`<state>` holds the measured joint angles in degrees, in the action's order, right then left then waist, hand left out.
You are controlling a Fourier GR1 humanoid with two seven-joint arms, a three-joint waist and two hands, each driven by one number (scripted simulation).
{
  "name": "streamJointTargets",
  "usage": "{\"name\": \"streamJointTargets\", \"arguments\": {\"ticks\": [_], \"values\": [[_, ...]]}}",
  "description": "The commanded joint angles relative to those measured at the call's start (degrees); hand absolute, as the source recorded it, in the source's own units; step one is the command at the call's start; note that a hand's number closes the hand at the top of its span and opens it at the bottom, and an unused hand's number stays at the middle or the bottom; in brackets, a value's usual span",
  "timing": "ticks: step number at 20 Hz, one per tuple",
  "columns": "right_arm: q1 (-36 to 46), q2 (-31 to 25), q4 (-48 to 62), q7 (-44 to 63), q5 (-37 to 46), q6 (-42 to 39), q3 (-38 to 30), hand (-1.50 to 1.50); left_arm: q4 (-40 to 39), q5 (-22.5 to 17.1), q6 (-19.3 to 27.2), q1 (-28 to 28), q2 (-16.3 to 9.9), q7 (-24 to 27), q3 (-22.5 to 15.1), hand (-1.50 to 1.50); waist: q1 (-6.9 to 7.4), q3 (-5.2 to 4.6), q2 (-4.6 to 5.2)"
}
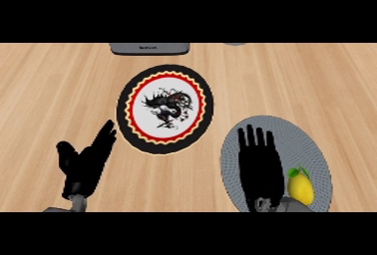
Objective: Pick the squash from the placemat and place it in the plate
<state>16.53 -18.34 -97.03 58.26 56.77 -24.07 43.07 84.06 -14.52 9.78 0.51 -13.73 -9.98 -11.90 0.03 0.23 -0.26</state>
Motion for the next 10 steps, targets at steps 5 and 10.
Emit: {"name": "streamJointTargets", "arguments": {"ticks": [5, 10], "values": [[-2.7, 2.12, 5.09, 1.55, 3.4, -6.02, -0.91, 1.5, -0.01, 1.38, 0.57, 0.52, 1.73, -1.92, -0.36, 0.0, 0.09, -0.23, 0.2], [-1.44, 2.48, 7.87, -4.38, 7.21, -5.43, -1.71, 1.5, -4.1, 1.04, -1.97, -2.19, 1.57, -1.69, 2.28, 0.0, 0.02, -0.23, 0.27]]}}
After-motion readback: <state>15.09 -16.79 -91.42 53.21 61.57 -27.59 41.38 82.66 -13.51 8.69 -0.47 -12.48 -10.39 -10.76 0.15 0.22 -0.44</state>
